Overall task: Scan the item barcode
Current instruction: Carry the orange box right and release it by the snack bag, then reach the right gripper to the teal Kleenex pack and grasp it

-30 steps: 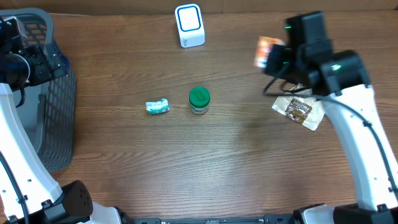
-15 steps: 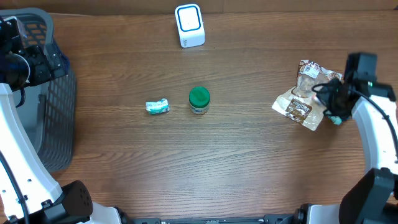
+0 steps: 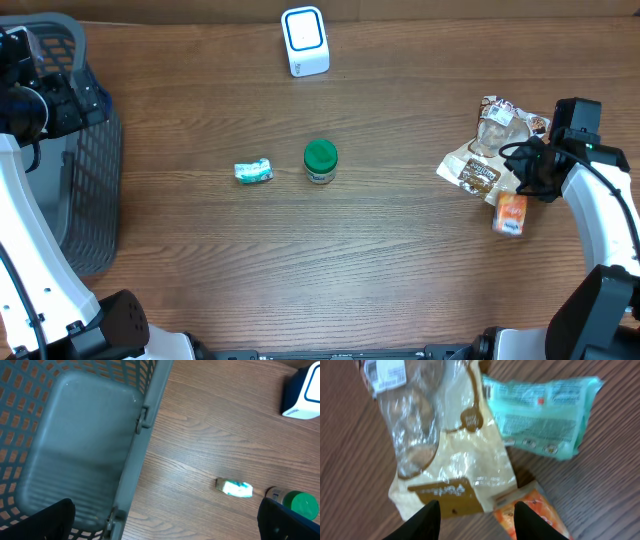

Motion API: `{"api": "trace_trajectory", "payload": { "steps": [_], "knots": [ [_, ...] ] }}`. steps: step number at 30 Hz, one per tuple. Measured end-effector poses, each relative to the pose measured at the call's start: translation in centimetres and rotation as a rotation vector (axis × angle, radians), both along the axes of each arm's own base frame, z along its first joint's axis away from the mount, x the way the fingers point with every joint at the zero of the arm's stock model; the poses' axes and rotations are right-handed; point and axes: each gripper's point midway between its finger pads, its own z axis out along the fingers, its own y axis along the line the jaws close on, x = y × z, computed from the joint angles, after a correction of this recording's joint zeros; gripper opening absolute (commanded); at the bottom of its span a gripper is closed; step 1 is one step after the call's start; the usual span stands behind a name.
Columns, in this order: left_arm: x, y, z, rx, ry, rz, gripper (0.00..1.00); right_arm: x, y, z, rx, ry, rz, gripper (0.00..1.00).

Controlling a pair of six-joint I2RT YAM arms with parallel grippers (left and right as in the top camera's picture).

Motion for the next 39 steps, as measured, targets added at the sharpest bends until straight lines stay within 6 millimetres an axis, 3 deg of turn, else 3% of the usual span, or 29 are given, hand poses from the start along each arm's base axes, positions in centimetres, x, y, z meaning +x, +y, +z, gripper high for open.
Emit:
{"api": "trace_trajectory", "payload": {
  "steps": [4, 8, 13, 19, 22, 26, 29, 35, 39],
  "knots": [
    [0.0, 0.0, 0.0, 0.0, 0.0, 0.0, 1.0, 0.5, 2.1, 1.4, 0.057, 0.0, 0.096, 0.5],
    [0.0, 0.0, 0.0, 0.0, -0.001, 0.0, 1.0, 3.1, 6.8, 5.2, 0.105, -0.09, 0.279, 0.5],
    [0.0, 0.0, 0.0, 0.0, 0.0, 0.0, 1.0, 5.4, 16.5, 8.8, 0.138, -0.225, 0.587, 0.54],
    [0.0, 0.0, 0.0, 0.0, 0.0, 0.0, 1.0, 4.1, 28.6, 10.4, 0.169, -0.339, 0.911, 0.56],
    [0.0, 0.0, 0.0, 0.0, 0.0, 0.0, 0.99, 3.3, 33.1, 10.9, 0.191, -0.396, 1.006, 0.56],
    [0.0, 0.0, 0.0, 0.0, 0.0, 0.0, 1.0, 2.5, 38.3, 10.4, 0.227, -0.442, 1.096, 0.55],
    [0.0, 0.0, 0.0, 0.0, 0.0, 0.0, 1.0, 2.6, 41.2, 8.6, 0.24, -0.452, 1.144, 0.55],
    [0.0, 0.0, 0.0, 0.0, 0.0, 0.0, 0.99, 2.4, 44.6, 4.1, 0.209, -0.407, 1.244, 0.55],
    [0.0, 0.0, 0.0, 0.0, 0.0, 0.0, 1.0, 3.4, 46.7, 4.5, 0.194, -0.444, 1.28, 0.58]
  ]
}}
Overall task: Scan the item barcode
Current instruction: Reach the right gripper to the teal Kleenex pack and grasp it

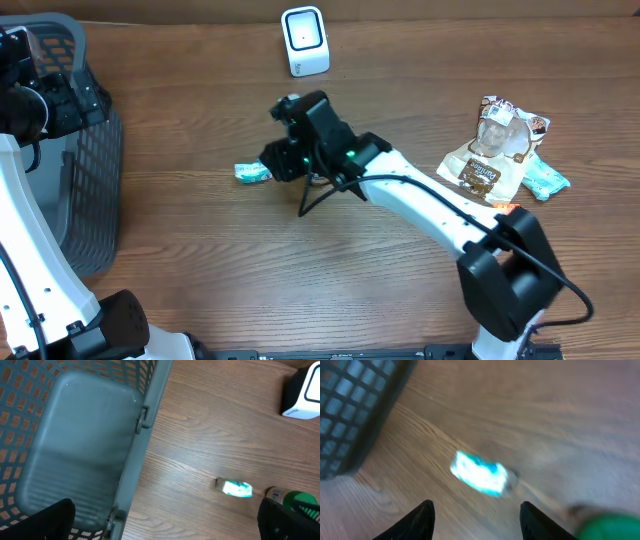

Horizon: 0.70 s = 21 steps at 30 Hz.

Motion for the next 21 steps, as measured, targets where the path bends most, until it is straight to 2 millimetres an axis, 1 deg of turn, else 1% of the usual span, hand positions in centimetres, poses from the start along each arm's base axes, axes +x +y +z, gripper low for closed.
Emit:
{"api": "trace_trajectory", "payload": {
  "steps": [4, 5, 7, 9, 11, 14, 16, 18, 21],
  "knots": [
    [0.0, 0.0, 0.0, 0.0, 0.0, 0.0, 1.0, 2.2, 2.9, 2.9, 0.113, -0.11, 0.015, 0.58],
    [0.0, 0.0, 0.0, 0.0, 0.0, 0.0, 0.99, 2.6, 3.5, 3.3, 0.143, -0.129, 0.016, 0.58],
    [0.0, 0.0, 0.0, 0.0, 0.0, 0.0, 0.99, 3.2, 4.7, 3.5, 0.194, -0.148, 0.019, 0.58],
    [0.0, 0.0, 0.0, 0.0, 0.0, 0.0, 0.99, 3.3, 6.0, 2.4, 0.225, -0.137, 0.022, 0.58],
    [0.0, 0.0, 0.0, 0.0, 0.0, 0.0, 1.0, 2.9, 6.9, 0.2, 0.219, -0.098, 0.024, 0.58],
    [0.0, 0.0, 0.0, 0.0, 0.0, 0.0, 0.99, 1.5, 8.1, -3.8, 0.179, -0.026, 0.038, 0.59],
    [0.0, 0.0, 0.0, 0.0, 0.0, 0.0, 1.0, 0.6, 8.4, -5.6, 0.147, 0.011, 0.046, 0.59],
    [0.0, 0.0, 0.0, 0.0, 0.0, 0.0, 0.99, -0.5, 8.4, -6.8, 0.111, 0.048, 0.05, 0.59],
    [0.0, 0.0, 0.0, 0.0, 0.0, 0.0, 1.0, -1.3, 8.1, -7.6, 0.079, 0.085, 0.051, 0.56]
  ]
}}
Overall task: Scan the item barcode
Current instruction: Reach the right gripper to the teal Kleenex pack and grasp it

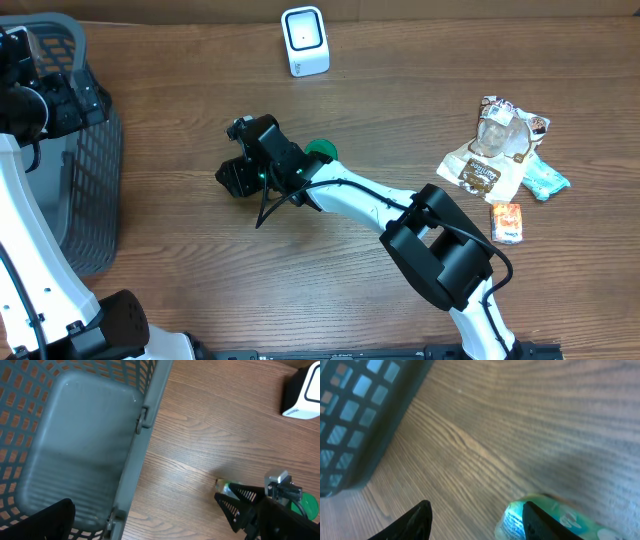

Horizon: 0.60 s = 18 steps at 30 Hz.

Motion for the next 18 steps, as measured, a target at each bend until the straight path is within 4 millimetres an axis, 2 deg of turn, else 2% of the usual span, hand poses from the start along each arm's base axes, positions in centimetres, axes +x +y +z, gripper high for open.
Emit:
{"api": "trace_trajectory", "payload": {
  "steps": [4, 7, 9, 14, 18],
  "knots": [
    [0.0, 0.0, 0.0, 0.0, 0.0, 0.001, 0.99, -1.3, -1.9, -1.8, -0.093, 0.09, -0.009, 0.51],
    [0.0, 0.0, 0.0, 0.0, 0.0, 0.0, 1.0, -2.5, -3.9, -2.2, -0.168, 0.156, -0.021, 0.5],
    [0.0, 0.0, 0.0, 0.0, 0.0, 0.0, 1.0, -2.9, -5.3, -1.3, -0.205, 0.181, -0.038, 0.48],
    [0.0, 0.0, 0.0, 0.0, 0.0, 0.0, 1.0, -3.4, -7.3, 2.0, -0.227, 0.189, -0.085, 0.44],
    [0.0, 0.0, 0.0, 0.0, 0.0, 0.001, 1.0, -3.6, -8.2, 2.4, -0.23, 0.248, -0.192, 0.42]
  ]
}}
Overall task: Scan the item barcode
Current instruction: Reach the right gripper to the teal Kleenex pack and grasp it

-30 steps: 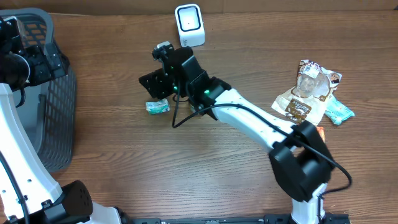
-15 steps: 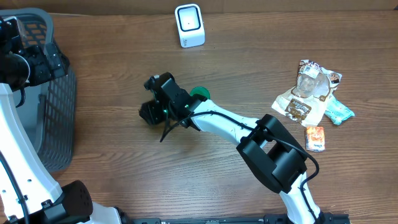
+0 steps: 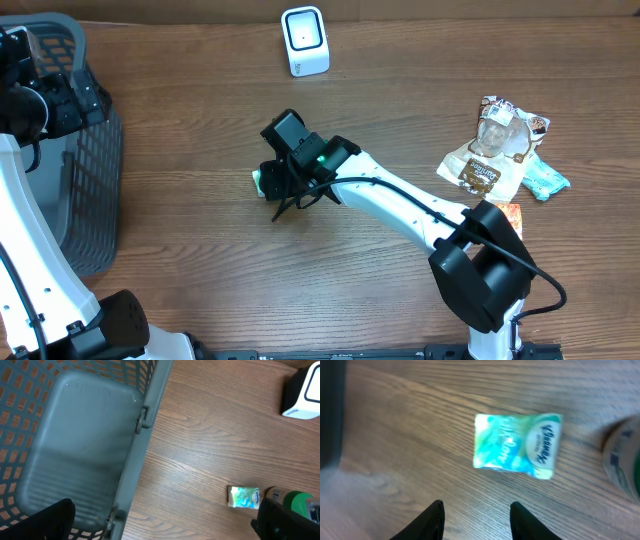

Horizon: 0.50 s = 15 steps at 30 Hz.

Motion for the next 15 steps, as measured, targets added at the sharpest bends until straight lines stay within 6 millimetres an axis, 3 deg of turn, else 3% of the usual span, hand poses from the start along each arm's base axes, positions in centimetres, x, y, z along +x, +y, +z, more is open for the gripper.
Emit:
{"api": "trace_trajectory", "payload": {
  "steps": [5, 9, 15],
  "knots": [
    [0.0, 0.0, 0.0, 0.0, 0.0, 0.0, 1.0, 1.4, 0.9, -0.6, 0.061, 0.046, -0.196, 0.35],
    [0.0, 0.0, 0.0, 0.0, 0.0, 0.0, 0.99, 2.6, 1.9, -2.2, 0.107, 0.084, -0.369, 0.33],
    [0.0, 0.0, 0.0, 0.0, 0.0, -0.001, 1.0, 1.8, 2.9, -5.3, 0.1, 0.16, -0.52, 0.31]
  ]
}}
